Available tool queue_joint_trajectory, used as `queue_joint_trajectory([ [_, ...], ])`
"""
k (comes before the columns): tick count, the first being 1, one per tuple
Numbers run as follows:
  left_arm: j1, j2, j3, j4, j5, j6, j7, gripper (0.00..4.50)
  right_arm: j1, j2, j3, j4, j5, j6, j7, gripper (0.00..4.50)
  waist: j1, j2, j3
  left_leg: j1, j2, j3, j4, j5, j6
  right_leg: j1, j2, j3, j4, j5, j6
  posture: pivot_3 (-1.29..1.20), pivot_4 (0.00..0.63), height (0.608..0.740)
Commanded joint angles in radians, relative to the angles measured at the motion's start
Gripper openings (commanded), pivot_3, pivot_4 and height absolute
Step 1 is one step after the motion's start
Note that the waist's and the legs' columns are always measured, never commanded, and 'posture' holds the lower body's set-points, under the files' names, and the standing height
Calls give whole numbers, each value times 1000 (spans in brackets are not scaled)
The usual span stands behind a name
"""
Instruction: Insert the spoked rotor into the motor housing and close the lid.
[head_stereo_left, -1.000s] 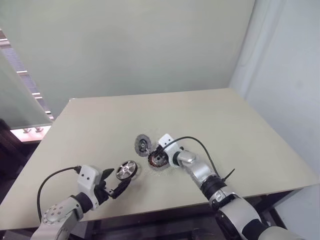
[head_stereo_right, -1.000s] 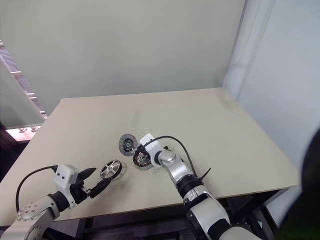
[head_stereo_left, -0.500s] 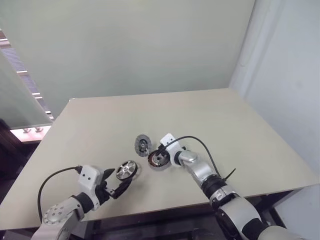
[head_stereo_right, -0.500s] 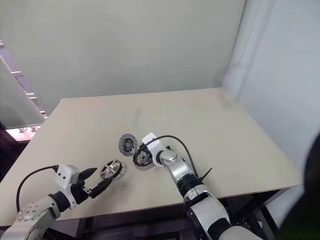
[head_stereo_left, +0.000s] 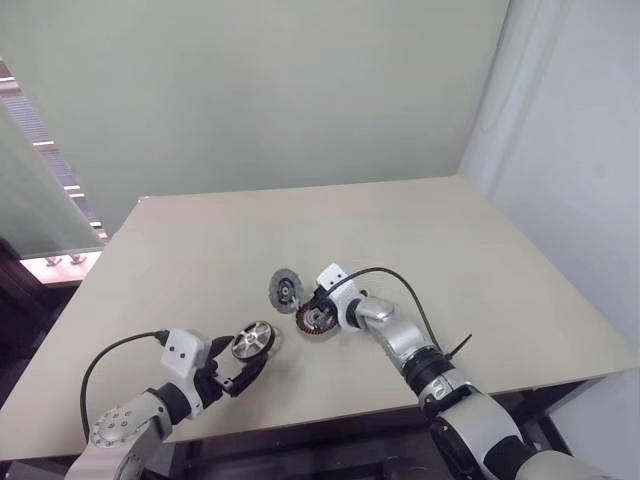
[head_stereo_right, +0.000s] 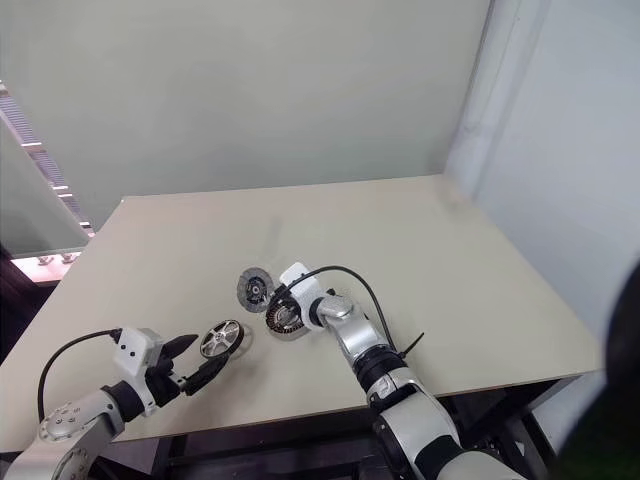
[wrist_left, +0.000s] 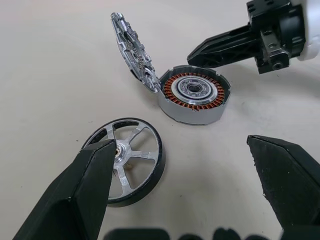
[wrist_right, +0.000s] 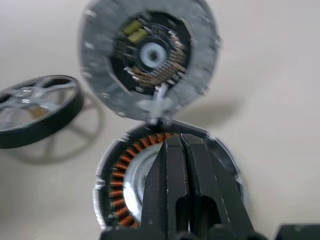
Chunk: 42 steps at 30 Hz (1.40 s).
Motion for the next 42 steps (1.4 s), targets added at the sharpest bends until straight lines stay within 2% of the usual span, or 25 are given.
queue_joint_trajectory([
  [1, -13, 5, 13, -30, -7, -10, 1, 4500, 0, -29, 27, -105, -10, 52, 46, 583, 0, 0, 0, 0, 0, 0, 0, 0, 0, 0, 0, 0, 0, 0, 0, 0, 0, 740],
  [6, -21, 2, 4, -21, -5, -13, -1, 4500, 15, -63, 35, -167, -7, 88, 52, 2208, 0, 0, 0, 0, 0, 0, 0, 0, 0, 0, 0, 0, 0, 0, 0, 0, 0, 740],
  [12, -29, 2, -2, -14, -4, -14, -4, 4500, 11, -136, 104, -233, -41, 105, 138, 4363, 0, 0, 0, 0, 0, 0, 0, 0, 0, 0, 0, 0, 0, 0, 0, 0, 0, 740],
  [13, -31, 3, -3, -11, -3, -14, -5, 4500, 4, -164, 134, -254, -56, 108, 182, 4476, 0, 0, 0, 0, 0, 0, 0, 0, 0, 0, 0, 0, 0, 0, 0, 0, 0, 740],
  [16, -35, 4, -8, 0, 1, -16, -9, 4500, -8, -212, 191, -292, -84, 102, 255, 4476, 1, 0, 0, 0, 0, 1, 0, 0, 0, 0, 0, 0, 0, 0, 0, 0, 0, 740],
  [22, -39, 1, -14, 14, 5, -22, -11, 4500, -16, -229, 248, -303, -122, 68, 301, 4476, 0, -1, 0, 0, 0, 0, 0, 0, 0, 0, 0, 0, 0, 0, 0, 0, 0, 740],
  [31, -37, -9, -12, 18, 7, -31, -9, 4500, -11, -208, 297, -210, -181, -10, 273, 4476, 4, -1, 0, 0, 0, 0, 0, 0, 0, 0, 0, 0, 0, 0, 0, 0, 0, 740],
  [38, -27, -37, 21, 20, -33, -23, 0, 4500, 6, -168, 163, -245, -71, 40, 251, 4476, 8, -1, 0, 0, 0, 0, 0, 0, 0, 0, 0, 0, 0, 0, 0, 0, 0, 740],
  [42, -1, -88, 73, 8, -132, 47, 29, 4500, 31, -168, 116, -277, -30, 68, 257, 4476, 8, -1, 0, 0, 0, 0, 0, 0, 0, 0, 0, 0, 0, 0, 0, 0, 0, 740],
])
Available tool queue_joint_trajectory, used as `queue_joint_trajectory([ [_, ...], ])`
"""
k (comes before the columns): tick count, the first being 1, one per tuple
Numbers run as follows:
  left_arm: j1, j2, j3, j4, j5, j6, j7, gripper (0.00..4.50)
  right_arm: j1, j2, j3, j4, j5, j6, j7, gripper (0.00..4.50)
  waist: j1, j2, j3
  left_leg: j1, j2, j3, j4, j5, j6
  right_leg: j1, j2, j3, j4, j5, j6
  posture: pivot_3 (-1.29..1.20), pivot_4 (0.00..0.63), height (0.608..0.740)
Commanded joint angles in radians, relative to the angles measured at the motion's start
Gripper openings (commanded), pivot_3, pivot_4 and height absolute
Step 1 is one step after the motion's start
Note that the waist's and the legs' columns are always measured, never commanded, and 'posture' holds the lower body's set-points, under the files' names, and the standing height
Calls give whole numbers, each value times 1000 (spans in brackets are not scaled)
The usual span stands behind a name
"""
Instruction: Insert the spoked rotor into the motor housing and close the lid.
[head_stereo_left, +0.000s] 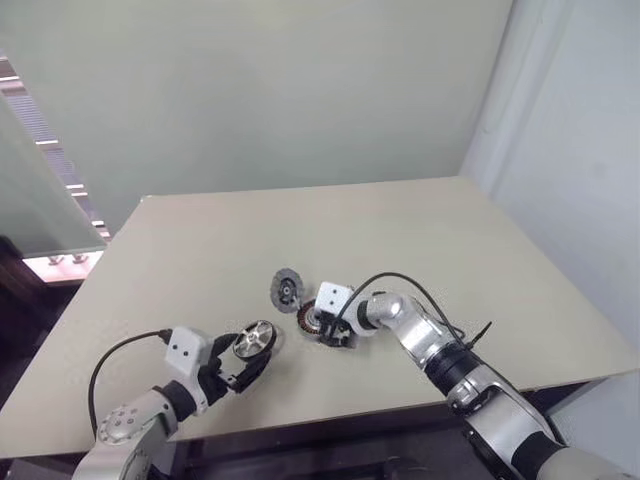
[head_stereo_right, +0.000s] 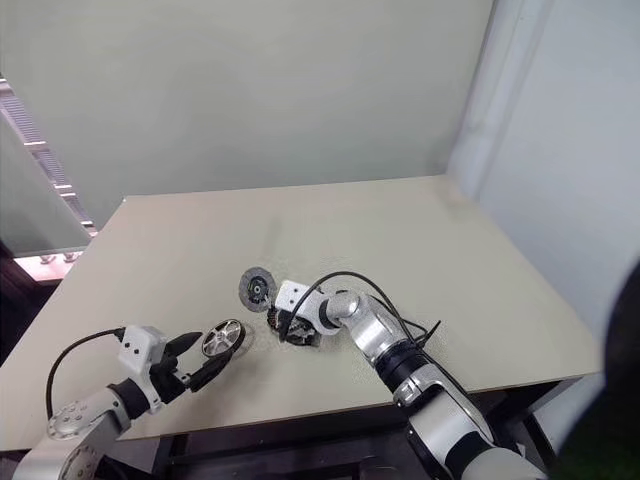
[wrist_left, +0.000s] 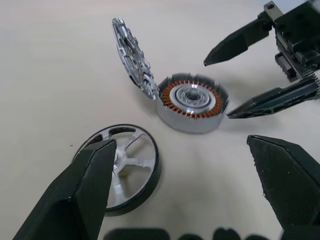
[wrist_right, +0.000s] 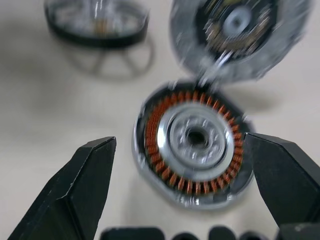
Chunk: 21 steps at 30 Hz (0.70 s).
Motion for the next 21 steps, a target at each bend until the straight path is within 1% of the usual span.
queue_joint_trajectory([
  [1, 20, -39, 78, -23, -116, 68, 35, 4500, 8, -4, -46, -57, 43, 7, -3, 4476, 0, 0, 0, 0, 0, 0, 0, 0, 0, 0, 0, 0, 0, 0, 0, 0, 0, 740],
  [5, 65, -102, 128, -65, -280, 222, 123, 4500, 34, -11, -57, -80, 52, -5, -19, 4476, 0, 0, 0, 0, 0, 0, 0, 0, 0, 0, 0, 0, 0, 0, 0, 0, 0, 740],
  [7, 75, -161, 149, -67, -388, 294, 191, 4500, 55, 2, -79, -102, 80, 1, -28, 4476, 0, 0, 0, 0, 0, 0, 1, 0, 0, 0, 0, 0, 0, 0, 0, 0, 0, 740],
  [9, 69, -212, 164, -58, -465, 337, 248, 4500, 71, 11, -92, -117, 97, 6, -31, 4476, 2, -1, 0, 0, 0, 0, 2, 0, 0, 1, -1, 0, 0, 0, 0, 0, 0, 740],
  [11, 55, -243, 166, -46, -493, 366, 305, 4500, 81, 11, -92, -127, 102, 8, -33, 4476, 2, -1, 0, 0, 0, -1, 3, 0, 0, 1, -1, -1, 0, 0, 0, 0, 0, 740],
  [14, 21, -301, 181, -12, -530, 354, 374, 4500, 92, 5, -85, -138, 101, 7, -36, 4476, 3, -1, 0, 0, 0, -2, 6, 0, 0, 3, 0, -2, 1, 0, 0, 0, 0, 740],
  [21, -104, -389, 278, 133, -656, 357, 590, 4500, 93, -5, -81, -151, 100, -3, -47, 4476, 3, -1, 0, -2, 0, -2, 10, 0, 0, 3, 0, -3, 1, 0, -1, 0, 0, 740],
])
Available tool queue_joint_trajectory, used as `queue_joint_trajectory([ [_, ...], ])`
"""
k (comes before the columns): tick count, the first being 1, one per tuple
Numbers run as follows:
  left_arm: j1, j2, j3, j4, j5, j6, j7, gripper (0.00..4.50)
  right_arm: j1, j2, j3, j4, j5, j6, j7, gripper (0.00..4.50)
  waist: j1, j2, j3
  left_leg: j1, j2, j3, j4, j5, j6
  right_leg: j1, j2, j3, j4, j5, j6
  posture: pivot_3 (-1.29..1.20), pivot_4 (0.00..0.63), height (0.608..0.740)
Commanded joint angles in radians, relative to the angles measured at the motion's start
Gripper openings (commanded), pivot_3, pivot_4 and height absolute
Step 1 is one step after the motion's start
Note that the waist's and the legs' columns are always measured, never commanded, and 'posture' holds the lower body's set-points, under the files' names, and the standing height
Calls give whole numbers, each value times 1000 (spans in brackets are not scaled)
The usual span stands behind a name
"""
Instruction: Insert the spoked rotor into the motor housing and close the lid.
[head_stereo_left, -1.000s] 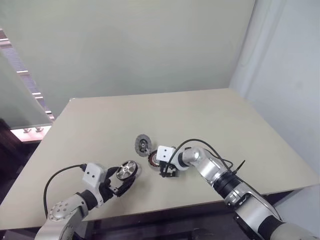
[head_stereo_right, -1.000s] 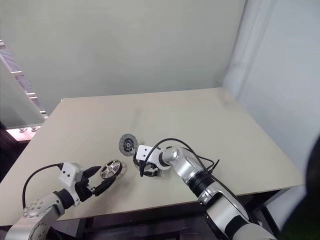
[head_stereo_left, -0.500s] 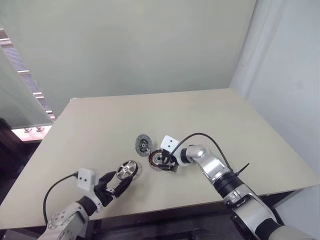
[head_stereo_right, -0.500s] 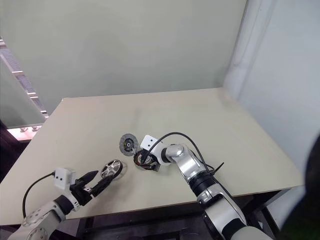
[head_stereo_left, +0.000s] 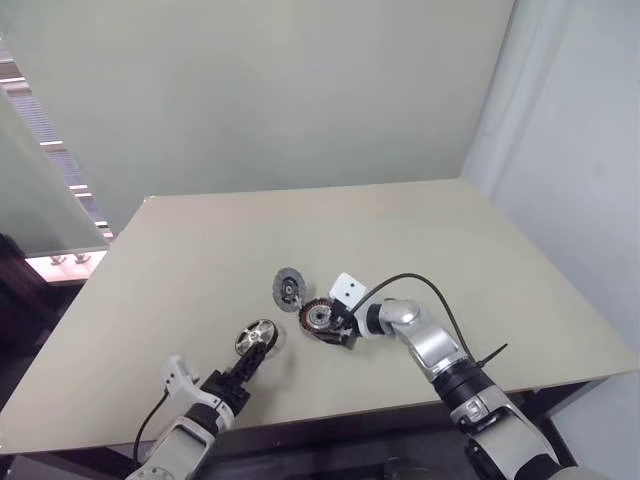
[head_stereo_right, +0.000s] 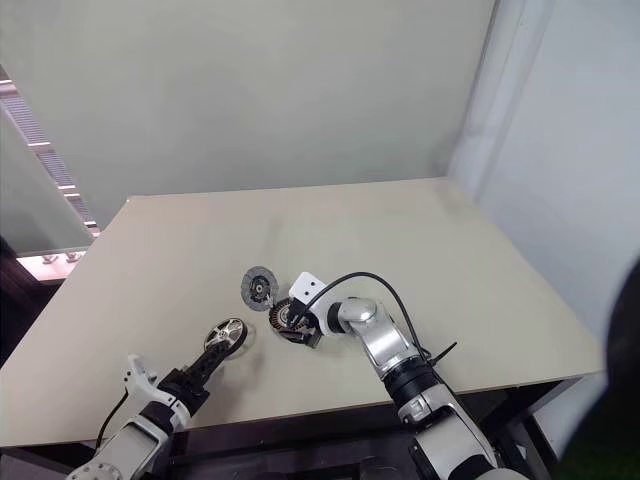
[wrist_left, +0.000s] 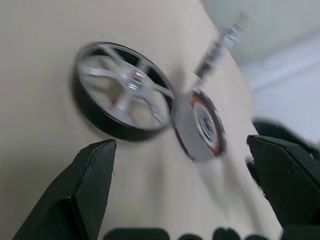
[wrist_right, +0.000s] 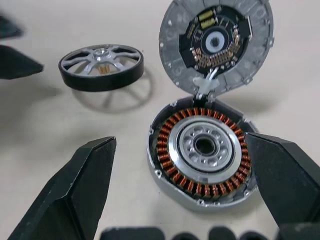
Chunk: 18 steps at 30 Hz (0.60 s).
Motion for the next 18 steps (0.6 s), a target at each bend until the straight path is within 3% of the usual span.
queue_joint_trajectory([
  [1, -57, -17, 55, 63, -69, -10, 88, 4500, -21, -1, -11, -54, 8, -17, -12, 4476, 0, 0, 0, 0, 0, 0, 0, 0, 0, 0, 0, 0, 0, 0, 0, 0, 0, 740],
  [13, -224, -62, 107, 250, -130, -42, 269, 4500, -16, -13, -11, -66, 8, -15, -22, 4476, 24, 0, -1, -2, -2, -4, 1, 1, -1, 1, 0, -1, 0, 0, 0, 0, 0, 740],
  [16, -237, -65, 106, 265, -129, -49, 286, 3890, -14, -16, -12, -71, 9, -13, -25, 4500, 25, 0, -1, -2, -2, -4, 1, 2, -3, 1, 0, -2, 0, 0, -1, 0, 0, 740],
  [18, -238, -64, 101, 267, -127, -47, 291, 3224, -13, -18, -14, -74, 9, -11, -28, 4500, 24, 0, -1, -2, -2, -4, 1, 3, -3, 1, 0, -2, 0, -1, -2, 0, 0, 740],
])
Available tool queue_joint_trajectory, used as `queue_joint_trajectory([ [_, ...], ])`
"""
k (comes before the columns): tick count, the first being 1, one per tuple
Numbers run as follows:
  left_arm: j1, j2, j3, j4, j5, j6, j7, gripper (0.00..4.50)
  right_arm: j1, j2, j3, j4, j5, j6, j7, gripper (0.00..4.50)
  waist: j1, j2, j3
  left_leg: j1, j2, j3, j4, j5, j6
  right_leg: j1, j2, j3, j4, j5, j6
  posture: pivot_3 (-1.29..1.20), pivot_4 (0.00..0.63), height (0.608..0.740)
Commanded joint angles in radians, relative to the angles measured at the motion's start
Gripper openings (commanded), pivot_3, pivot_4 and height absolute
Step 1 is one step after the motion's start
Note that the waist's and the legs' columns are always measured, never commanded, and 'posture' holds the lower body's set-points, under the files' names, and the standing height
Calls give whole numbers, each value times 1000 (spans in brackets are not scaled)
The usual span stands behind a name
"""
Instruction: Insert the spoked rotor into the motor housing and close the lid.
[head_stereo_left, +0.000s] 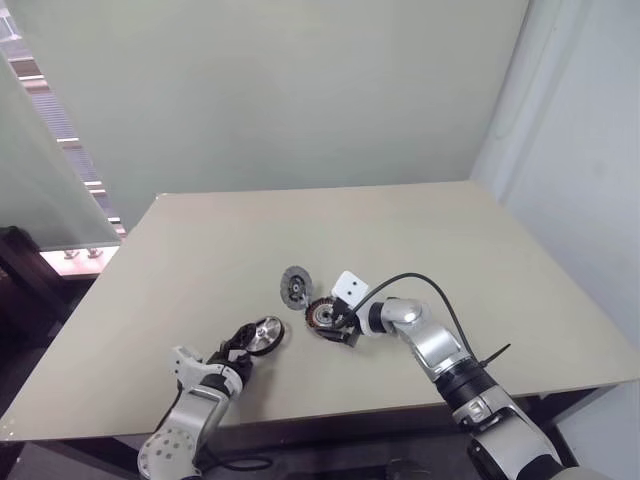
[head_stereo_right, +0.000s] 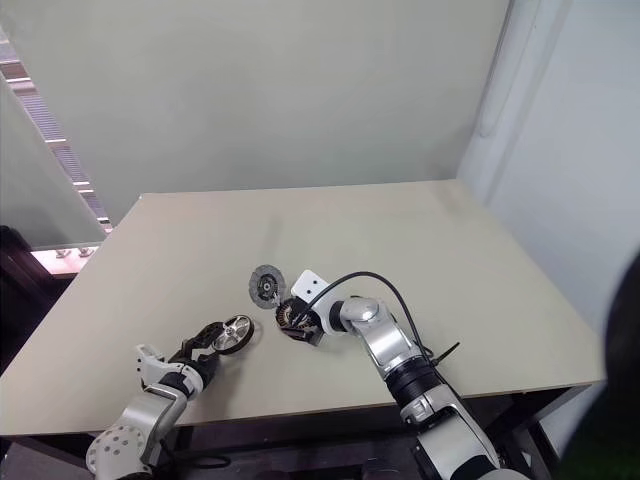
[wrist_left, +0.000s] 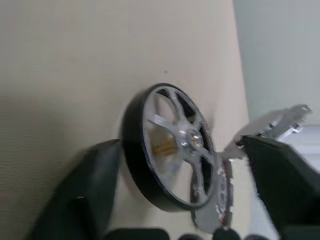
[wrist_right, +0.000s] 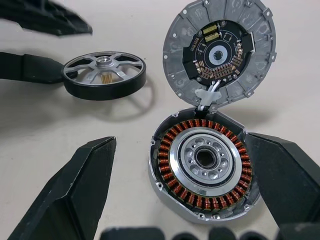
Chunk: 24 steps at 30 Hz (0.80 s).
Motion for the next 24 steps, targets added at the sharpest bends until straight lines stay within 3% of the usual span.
queue_joint_trajectory([
  [1, -8, 2, -3, 16, 5, -1, 22, 2854, -12, -5, -15, -58, 10, -10, -11, 4500, 0, 0, 0, 0, 0, 0, 0, 0, 0, 0, 0, 0, 0, 0, 0, 0, 0, 740],
  [7, -2, 15, -2, 6, -2, 6, 14, 658, -6, -9, -17, -62, 12, -9, -20, 4500, 0, -1, 0, -3, 0, 0, 0, 0, 0, -3, 0, 0, 0, 1, 2, 0, 0, 740],
  [9, -1, 18, -2, 3, 1, 5, 10, 193, -5, -10, -17, -63, 13, -9, -21, 4500, 0, -1, 0, -4, -1, -1, -1, 0, 0, -3, 0, 0, 0, 1, 2, 0, 0, 740],
  [15, 14, 18, -9, -22, 2, 11, -3, 194, -2, -15, -14, -61, 10, -11, -27, 4500, 0, -1, 0, -5, -1, -2, -2, 0, 0, -4, 0, 0, -1, 1, 2, 0, 0, 740],
  [24, 132, 53, -83, -225, -66, 119, -61, 194, 18, -61, -19, -81, 7, 26, -22, 4500, 0, -1, 0, -5, -1, -3, -2, 0, 0, -4, 0, 0, -1, 1, 1, 0, 0, 740],
])
